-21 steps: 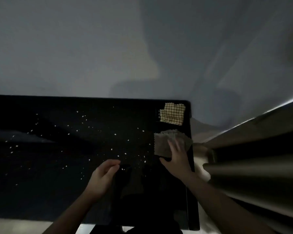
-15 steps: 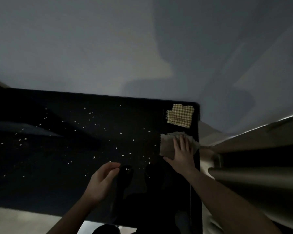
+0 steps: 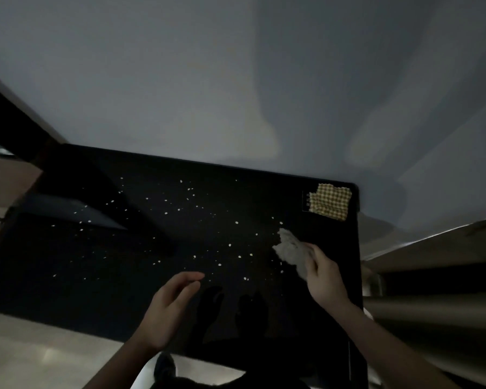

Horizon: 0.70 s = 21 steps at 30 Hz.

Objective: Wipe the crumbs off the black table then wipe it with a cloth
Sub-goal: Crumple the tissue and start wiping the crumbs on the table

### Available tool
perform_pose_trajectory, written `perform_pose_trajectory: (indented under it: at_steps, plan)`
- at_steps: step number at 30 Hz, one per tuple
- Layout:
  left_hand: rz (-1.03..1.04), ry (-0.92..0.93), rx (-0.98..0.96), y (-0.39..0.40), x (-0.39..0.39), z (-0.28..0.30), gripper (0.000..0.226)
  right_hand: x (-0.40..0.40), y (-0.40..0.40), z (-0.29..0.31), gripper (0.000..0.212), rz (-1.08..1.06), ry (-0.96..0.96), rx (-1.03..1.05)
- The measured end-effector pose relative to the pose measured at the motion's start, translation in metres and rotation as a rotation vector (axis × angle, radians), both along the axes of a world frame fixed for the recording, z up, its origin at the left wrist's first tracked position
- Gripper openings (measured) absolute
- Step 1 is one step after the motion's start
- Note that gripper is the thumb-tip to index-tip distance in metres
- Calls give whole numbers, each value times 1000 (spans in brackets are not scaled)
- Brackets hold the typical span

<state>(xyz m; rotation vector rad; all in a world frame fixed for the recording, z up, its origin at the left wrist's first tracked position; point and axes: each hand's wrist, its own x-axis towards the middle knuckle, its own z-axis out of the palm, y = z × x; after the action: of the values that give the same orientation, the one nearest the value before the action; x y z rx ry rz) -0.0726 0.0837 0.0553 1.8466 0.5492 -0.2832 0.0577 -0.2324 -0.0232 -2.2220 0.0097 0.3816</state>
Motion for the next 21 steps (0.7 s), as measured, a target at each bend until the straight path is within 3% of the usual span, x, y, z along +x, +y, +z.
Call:
perform_pose_trajectory:
  at_steps: [8,15,21]
  plan:
    - [-2,-93,-123,108,-75,42,28,-145,160,89,25,-212,130,325]
    - [-36,-29,-143,224,-122,41,28,-224,265,93,30,-286,220,404]
    - [-9,-60,-138,274,-126,54,28,-244,308,93,29,-305,233,412]
